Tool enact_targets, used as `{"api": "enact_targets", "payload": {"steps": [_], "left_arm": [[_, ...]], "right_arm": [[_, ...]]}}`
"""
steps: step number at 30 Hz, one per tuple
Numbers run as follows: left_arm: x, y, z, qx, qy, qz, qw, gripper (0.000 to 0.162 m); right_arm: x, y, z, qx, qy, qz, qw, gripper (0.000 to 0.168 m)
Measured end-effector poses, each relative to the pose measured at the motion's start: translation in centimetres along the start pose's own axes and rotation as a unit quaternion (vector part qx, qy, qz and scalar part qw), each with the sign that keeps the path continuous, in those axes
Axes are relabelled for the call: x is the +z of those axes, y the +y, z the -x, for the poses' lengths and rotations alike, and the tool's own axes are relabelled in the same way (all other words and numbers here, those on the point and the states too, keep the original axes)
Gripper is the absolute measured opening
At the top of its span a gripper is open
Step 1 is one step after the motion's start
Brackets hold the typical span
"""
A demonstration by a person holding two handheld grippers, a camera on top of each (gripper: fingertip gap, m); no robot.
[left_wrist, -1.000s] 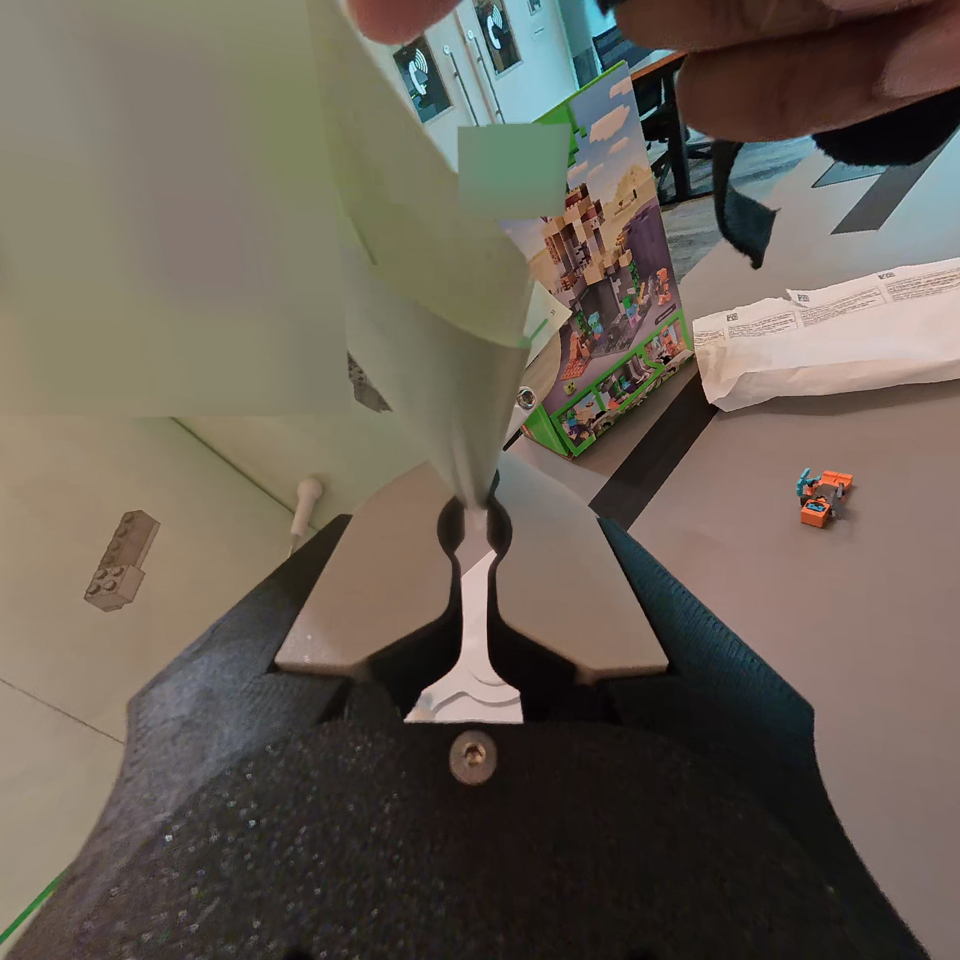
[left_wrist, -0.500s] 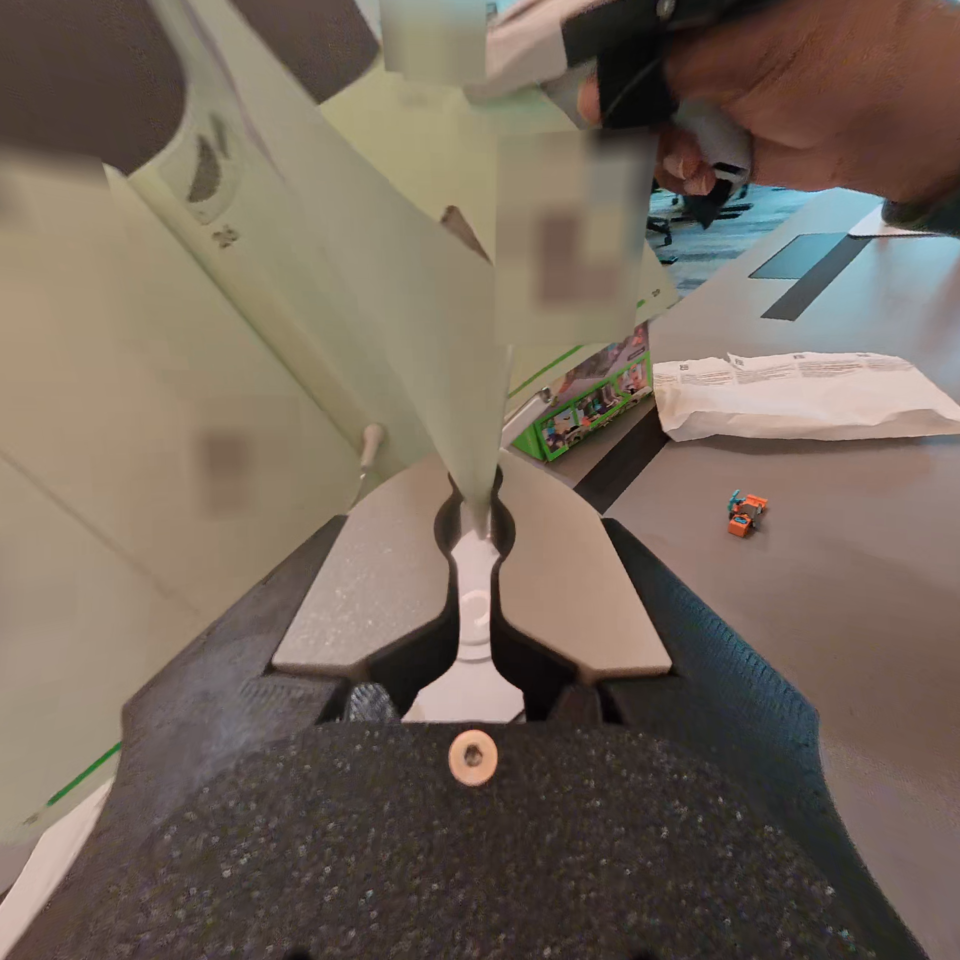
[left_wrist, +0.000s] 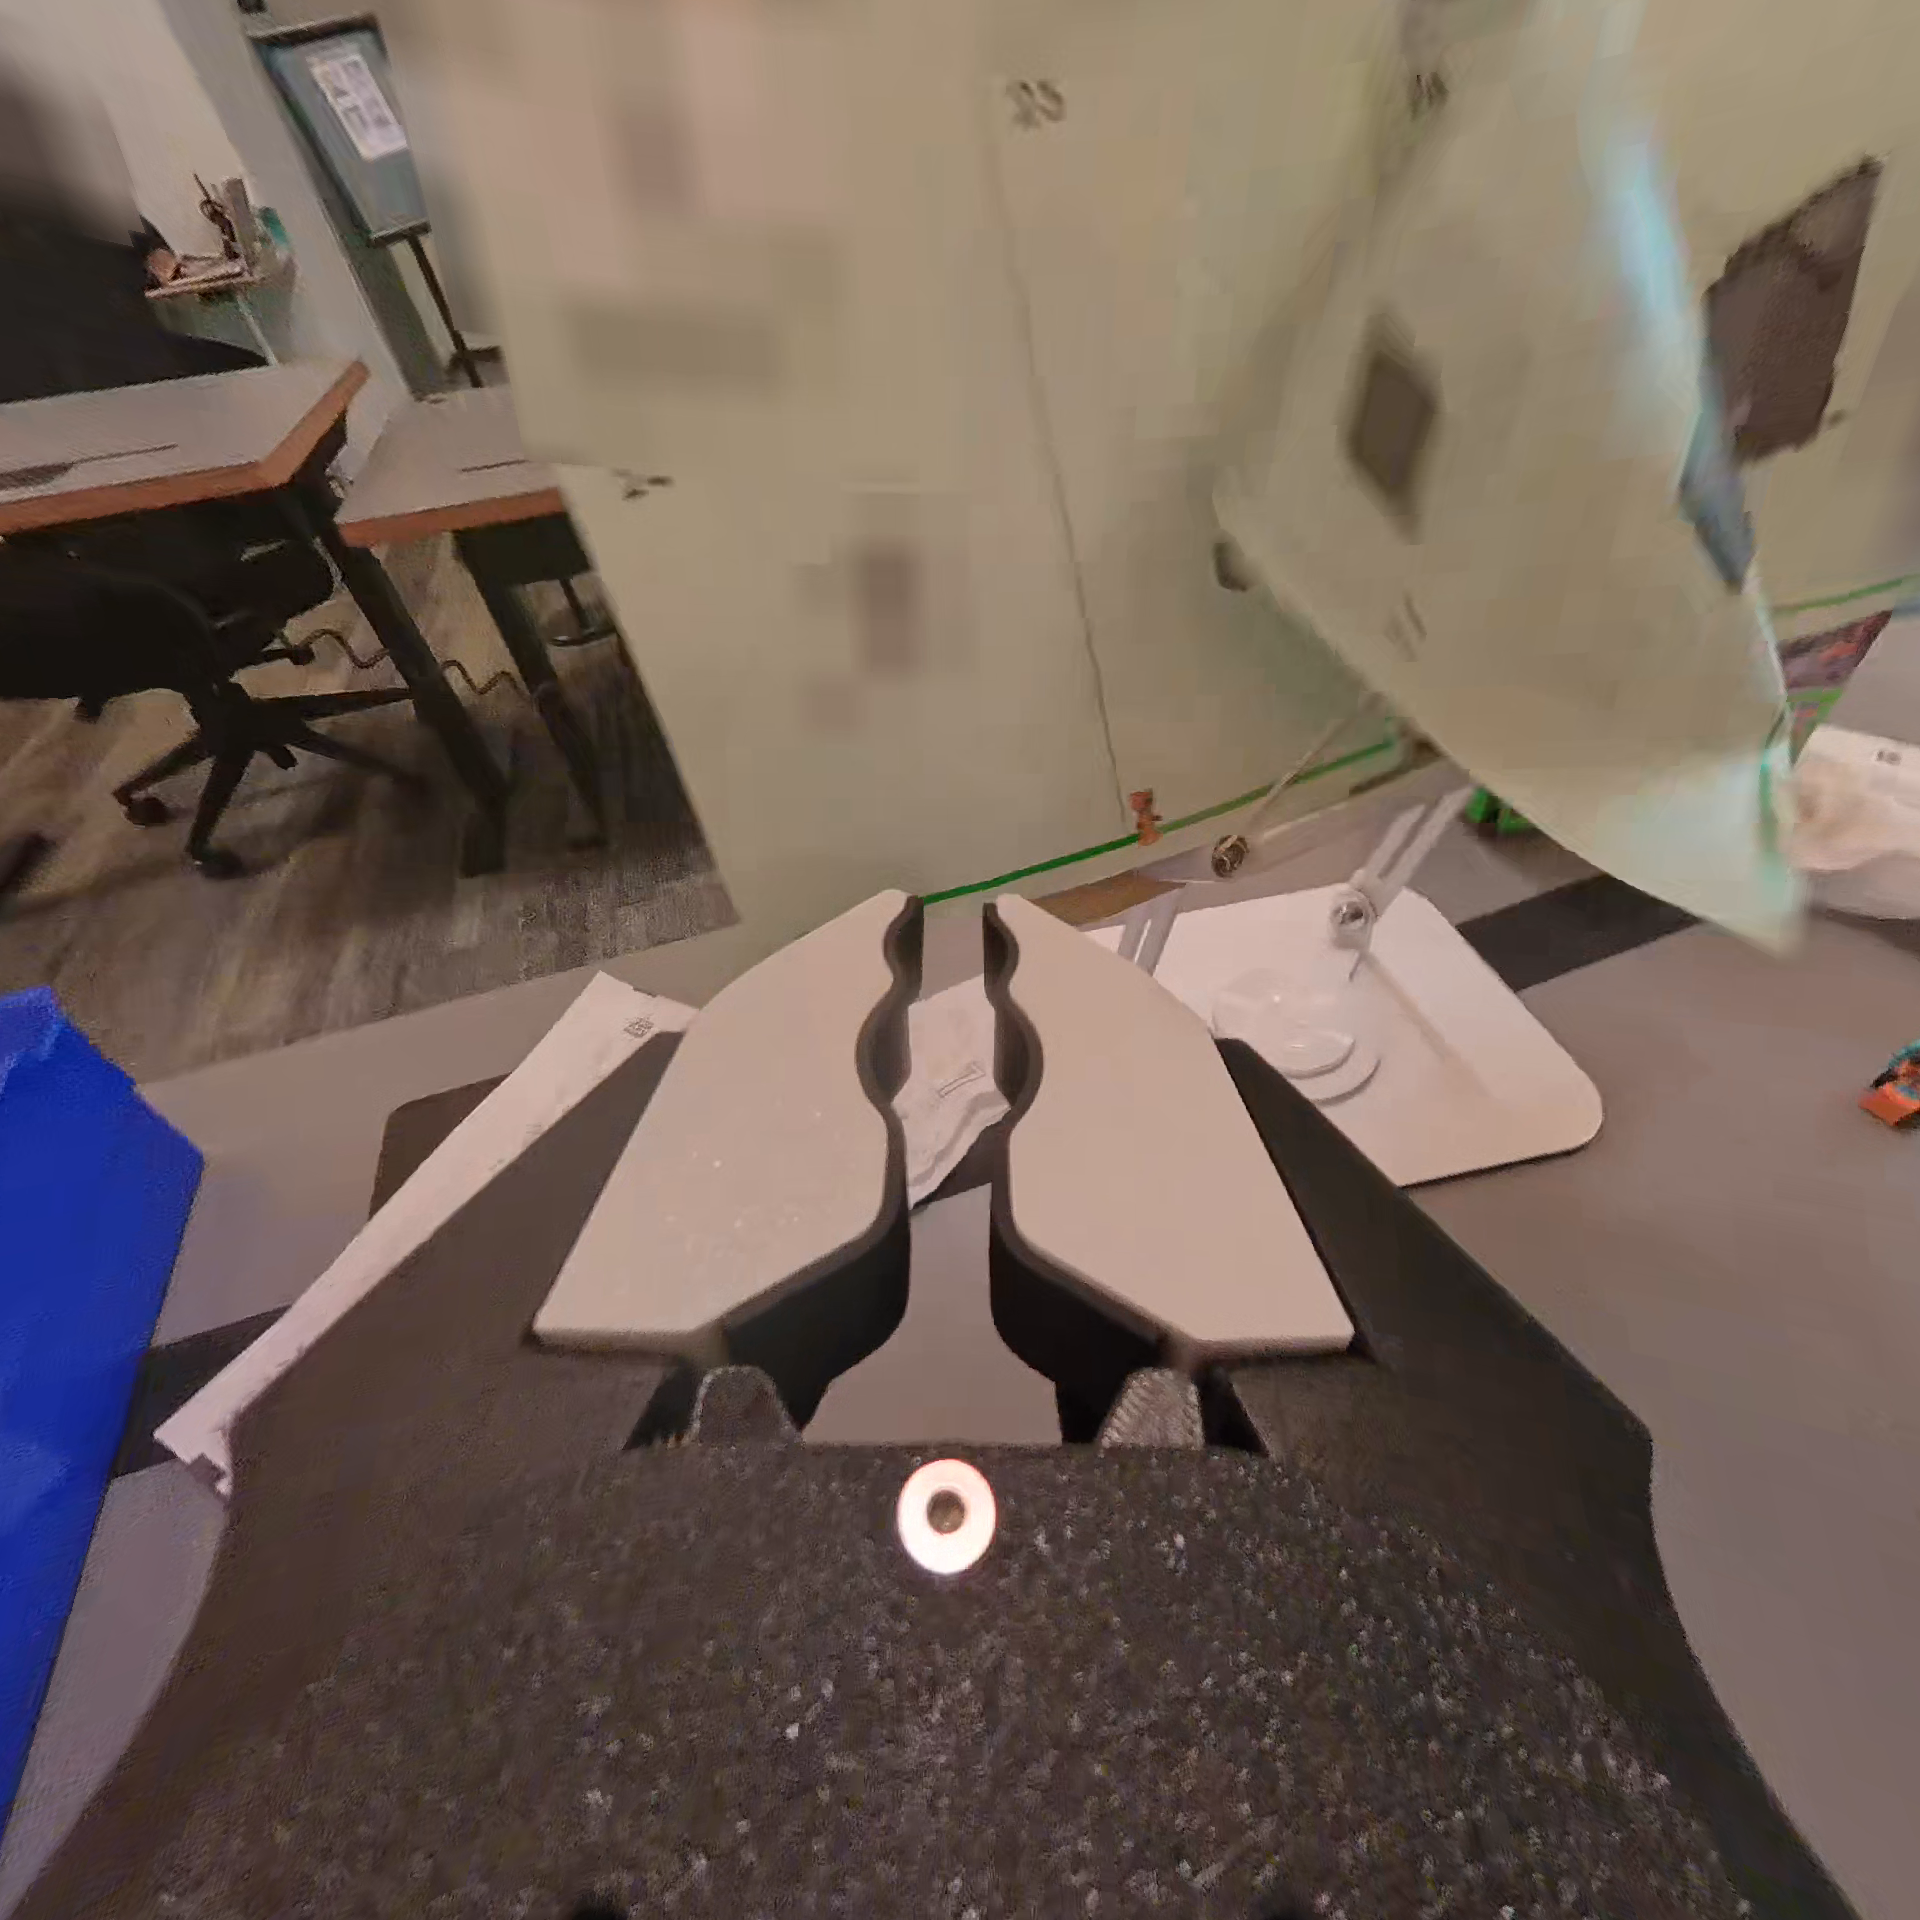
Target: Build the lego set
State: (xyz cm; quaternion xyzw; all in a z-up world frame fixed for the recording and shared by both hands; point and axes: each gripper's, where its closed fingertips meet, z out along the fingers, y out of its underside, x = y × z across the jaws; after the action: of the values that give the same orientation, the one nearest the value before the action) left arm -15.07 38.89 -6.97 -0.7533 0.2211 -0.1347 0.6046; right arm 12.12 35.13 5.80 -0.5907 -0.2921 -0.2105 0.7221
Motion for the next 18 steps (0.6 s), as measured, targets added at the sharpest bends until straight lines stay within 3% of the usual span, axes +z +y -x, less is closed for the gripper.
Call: {"api": "enact_targets", "payload": {"steps": [3,5,7,13,18], "left_arm": [[-1.7,-1.3,0.2,0.005,0.004,-0.029,1.0,0.008],[-2.5,-2.1,-1.2,0.014,0.024,-0.042,0.999,0.007],[-3.1,-2.9,-2.9,0.024,0.044,-0.054,0.997,0.007],[-4.3,-5.2,-8.1,0.046,0.098,-0.088,0.99,0.006],[-4.0,-4.9,-9.9,0.088,0.115,-0.075,0.987,0.006]], "right_arm": [[-1.1,-0.2,-0.6,0.02,-0.001,-0.007,1.0,0.026],[-1.5,-0.9,0.6,0.03,-0.044,-0.033,0.998,0.017],[-1.2,-0.7,3.8,0.034,-0.122,-0.033,0.991,0.008],[3.2,3.4,12.9,0.068,-0.252,0.051,0.964,0.013],[5.0,1.4,17.8,0.061,-0.294,0.037,0.953,0.011]]}}
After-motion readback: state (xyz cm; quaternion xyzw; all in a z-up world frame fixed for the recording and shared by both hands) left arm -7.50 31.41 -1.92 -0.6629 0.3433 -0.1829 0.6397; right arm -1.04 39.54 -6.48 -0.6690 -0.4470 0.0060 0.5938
